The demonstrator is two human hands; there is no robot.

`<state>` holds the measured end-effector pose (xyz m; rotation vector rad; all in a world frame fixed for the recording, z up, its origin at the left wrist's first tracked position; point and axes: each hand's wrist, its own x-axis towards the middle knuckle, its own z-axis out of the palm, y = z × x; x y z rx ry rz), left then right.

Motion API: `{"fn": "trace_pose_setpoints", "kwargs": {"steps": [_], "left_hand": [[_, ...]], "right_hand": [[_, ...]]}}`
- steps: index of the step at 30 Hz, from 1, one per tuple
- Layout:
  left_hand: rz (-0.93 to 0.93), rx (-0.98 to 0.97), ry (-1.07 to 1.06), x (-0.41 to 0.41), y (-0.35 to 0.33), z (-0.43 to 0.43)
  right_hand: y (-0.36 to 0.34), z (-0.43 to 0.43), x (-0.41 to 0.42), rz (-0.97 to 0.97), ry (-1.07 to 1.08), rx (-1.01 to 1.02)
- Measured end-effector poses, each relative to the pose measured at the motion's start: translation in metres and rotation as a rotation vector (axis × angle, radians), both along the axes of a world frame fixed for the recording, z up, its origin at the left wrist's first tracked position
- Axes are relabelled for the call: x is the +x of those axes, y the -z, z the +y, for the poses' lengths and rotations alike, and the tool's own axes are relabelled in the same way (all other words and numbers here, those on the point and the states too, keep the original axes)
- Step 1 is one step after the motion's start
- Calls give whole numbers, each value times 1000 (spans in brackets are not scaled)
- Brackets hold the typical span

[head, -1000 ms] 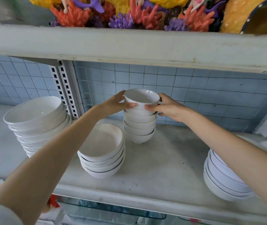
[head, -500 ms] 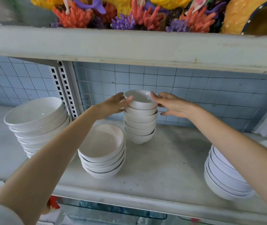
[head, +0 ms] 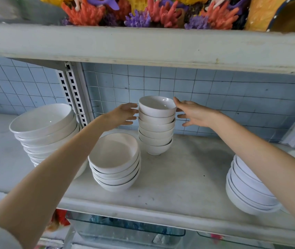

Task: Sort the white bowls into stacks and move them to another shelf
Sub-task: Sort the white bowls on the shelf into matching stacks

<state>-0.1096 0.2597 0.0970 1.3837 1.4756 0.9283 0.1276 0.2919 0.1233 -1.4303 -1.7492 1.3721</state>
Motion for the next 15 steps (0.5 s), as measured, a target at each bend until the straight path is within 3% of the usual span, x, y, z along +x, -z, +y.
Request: {"fn": "trace_pose_setpoints", "kwargs": {"steps": [4, 15], "left_hand": [[103, 21, 62, 4, 0, -5], [85, 33, 56, 10, -1, -11]], "right_hand": [[3, -4, -3, -19, -23, 25], [10, -11, -8, -39, 3, 65]]}}
